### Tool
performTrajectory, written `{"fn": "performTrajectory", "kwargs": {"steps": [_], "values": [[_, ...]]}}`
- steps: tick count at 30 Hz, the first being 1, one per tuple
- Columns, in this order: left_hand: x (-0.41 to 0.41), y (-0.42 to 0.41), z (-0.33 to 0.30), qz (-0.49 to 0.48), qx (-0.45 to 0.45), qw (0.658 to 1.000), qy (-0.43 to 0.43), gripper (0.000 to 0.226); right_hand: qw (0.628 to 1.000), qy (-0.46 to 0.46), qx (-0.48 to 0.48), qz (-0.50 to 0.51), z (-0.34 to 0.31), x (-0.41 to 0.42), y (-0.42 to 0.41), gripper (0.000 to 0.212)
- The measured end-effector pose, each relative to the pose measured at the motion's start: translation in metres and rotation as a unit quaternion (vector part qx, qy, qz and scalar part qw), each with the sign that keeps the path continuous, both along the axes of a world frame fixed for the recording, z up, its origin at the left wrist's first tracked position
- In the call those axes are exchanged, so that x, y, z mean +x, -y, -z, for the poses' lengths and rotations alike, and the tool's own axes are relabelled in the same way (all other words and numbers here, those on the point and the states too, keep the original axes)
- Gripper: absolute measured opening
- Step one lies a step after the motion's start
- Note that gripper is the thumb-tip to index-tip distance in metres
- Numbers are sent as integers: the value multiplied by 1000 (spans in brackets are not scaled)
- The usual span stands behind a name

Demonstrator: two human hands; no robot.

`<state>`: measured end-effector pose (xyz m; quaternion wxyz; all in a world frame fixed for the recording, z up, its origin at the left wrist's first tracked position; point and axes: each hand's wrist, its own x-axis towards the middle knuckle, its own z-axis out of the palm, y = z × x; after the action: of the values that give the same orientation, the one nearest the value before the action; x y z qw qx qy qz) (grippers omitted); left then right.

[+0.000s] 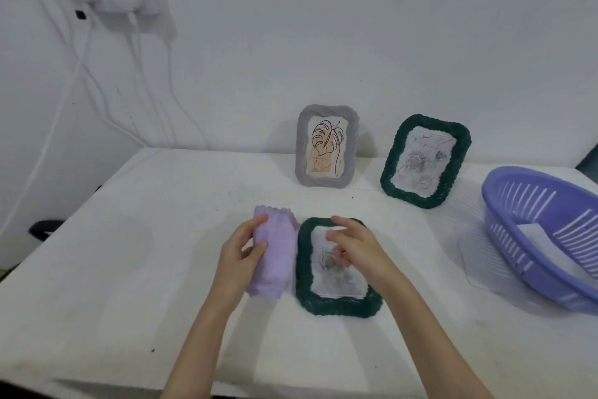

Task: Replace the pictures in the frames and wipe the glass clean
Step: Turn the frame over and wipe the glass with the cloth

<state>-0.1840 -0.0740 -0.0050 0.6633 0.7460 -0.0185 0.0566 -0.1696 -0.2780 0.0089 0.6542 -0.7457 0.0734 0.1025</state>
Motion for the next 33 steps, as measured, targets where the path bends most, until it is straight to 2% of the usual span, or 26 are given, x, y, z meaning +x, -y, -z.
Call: {"fn": "performTrajectory", "kwargs": {"steps": [2, 4, 5, 7, 8, 10, 12, 14, 16, 18, 20, 22, 25, 27, 30, 33], "values": [[11, -26, 5, -37, 74, 997, 1, 35, 991, 41, -102, 75, 7, 3, 15, 36], [17, -36, 14, -46, 144, 988, -16, 35, 980, 56, -151, 115, 14, 2, 27, 34], [18, -34, 19, -38, 214, 975, -43, 37, 975, 58, -174, 126, 17, 1, 31, 33], [16, -26, 34, -6, 421, 902, -99, 50, 963, 61, -222, 140, 23, -1, 35, 32], [14, -24, 40, 13, 487, 866, -111, 57, 957, 64, -243, 145, 25, -2, 36, 32], [10, -24, 42, 11, 543, 835, -94, 68, 947, 60, -277, 149, 27, -7, 37, 33], [10, -21, 38, -27, 557, 830, -23, 93, 936, 46, -318, 143, 30, -12, 37, 37], [12, -1, 30, -28, 534, 844, 45, 106, 921, 45, -363, 133, 34, -16, 38, 40], [13, 27, 24, 37, 505, 861, 43, 87, 912, 51, -386, 126, 37, -18, 38, 37], [14, 50, 27, 100, 514, 852, 8, 66, 914, 54, -382, 125, 39, -18, 39, 32], [17, 61, 31, 125, 495, 860, -16, 62, 922, 54, -359, 133, 39, -18, 39, 34], [18, 63, 36, 126, 447, 886, -24, 61, 932, 61, -323, 155, 39, -17, 40, 35], [18, 67, 36, 94, 247, 964, -27, 58, 944, 98, -232, 213, 37, -20, 41, 34], [17, 69, 29, 65, 98, 993, -15, 58, 940, 146, -182, 248, 33, -22, 40, 34], [16, 70, 15, 58, -83, 995, -21, 69, 939, 210, -106, 250, 21, -22, 39, 33], [20, 64, -2, 68, -145, 987, -9, 68, 954, 221, -24, 201, 3, -17, 41, 34]]}}
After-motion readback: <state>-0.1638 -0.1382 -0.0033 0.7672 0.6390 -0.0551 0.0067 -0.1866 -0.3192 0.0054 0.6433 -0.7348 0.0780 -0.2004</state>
